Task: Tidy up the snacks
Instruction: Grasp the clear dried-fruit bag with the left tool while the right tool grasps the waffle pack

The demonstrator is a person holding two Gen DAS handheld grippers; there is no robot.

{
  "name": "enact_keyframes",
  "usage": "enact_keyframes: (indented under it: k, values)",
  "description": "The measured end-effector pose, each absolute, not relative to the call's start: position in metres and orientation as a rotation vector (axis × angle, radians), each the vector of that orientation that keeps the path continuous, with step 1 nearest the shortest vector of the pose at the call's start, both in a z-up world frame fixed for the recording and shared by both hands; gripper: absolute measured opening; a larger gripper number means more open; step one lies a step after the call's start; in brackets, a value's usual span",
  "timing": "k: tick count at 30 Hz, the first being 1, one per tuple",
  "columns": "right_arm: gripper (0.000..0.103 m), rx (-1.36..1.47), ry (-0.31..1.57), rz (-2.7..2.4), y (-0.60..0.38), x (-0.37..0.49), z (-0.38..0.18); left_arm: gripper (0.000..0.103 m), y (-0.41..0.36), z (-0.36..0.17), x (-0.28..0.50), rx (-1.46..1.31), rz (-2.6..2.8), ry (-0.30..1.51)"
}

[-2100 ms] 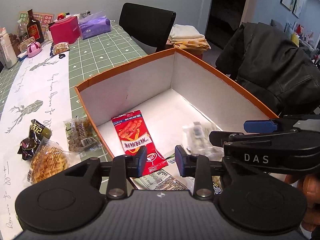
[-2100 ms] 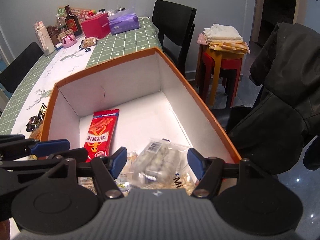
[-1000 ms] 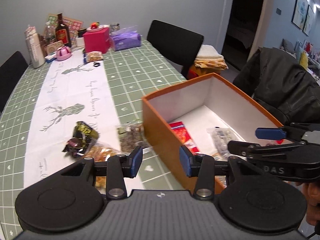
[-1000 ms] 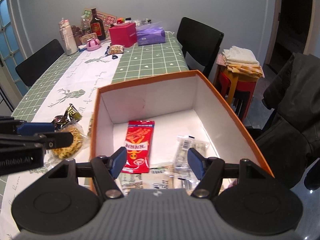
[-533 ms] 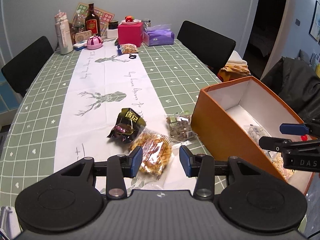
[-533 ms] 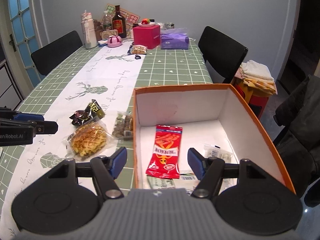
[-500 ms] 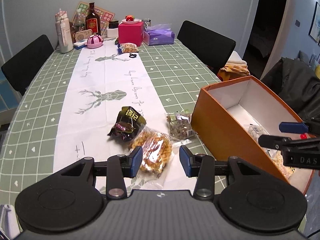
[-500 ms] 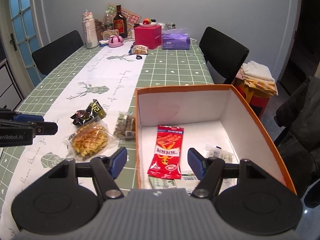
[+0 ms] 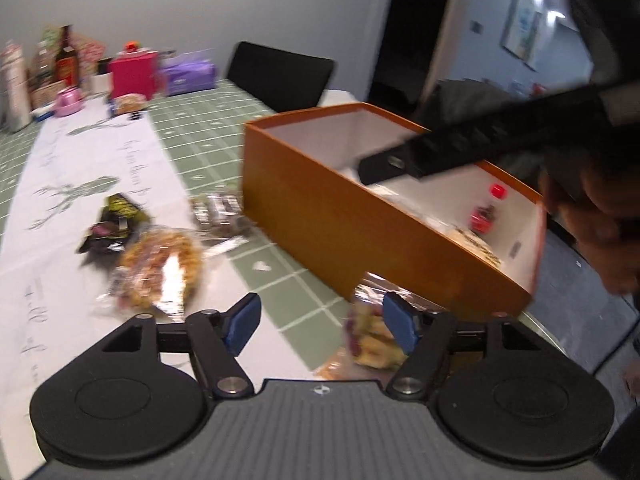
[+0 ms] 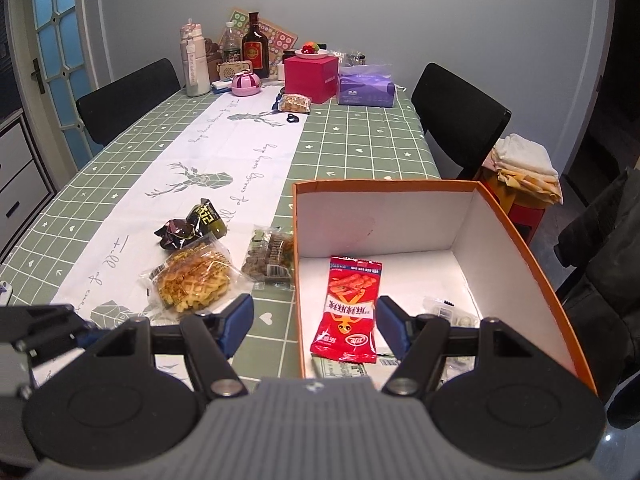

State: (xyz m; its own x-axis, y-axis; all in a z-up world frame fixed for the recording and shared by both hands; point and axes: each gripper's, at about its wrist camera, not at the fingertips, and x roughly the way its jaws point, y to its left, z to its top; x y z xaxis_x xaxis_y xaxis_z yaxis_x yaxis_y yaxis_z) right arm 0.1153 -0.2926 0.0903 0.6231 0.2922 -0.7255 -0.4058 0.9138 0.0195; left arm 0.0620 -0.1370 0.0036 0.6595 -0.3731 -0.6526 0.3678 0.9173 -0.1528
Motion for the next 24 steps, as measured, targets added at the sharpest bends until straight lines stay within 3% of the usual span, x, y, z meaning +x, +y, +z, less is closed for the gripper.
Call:
enact_keyframes:
  k: [11,16,20,24]
  values:
    - [0.066,-0.163,0.803,0.428,-0.291,0.113,0.089,0.091,-0.187,-0.044,0.054,0.241,-0.556,0.776]
    - [0.066,-0.176,0.806,0.447,-0.285,0.11,0.086,0.091,-0.187,-0.053,0.061,0.213,-0.58,0.793]
    - [0.066,-0.183,0.811,0.45,-0.284,0.111,0.084,0.068,-0.186,-0.054,0.063,0.214,-0.604,0.781]
    - [0.066,-0.186,0.817,0.455,-0.282,0.111,0.081,0.065,-0.181,-0.051,0.062,0.222,-0.578,0.801]
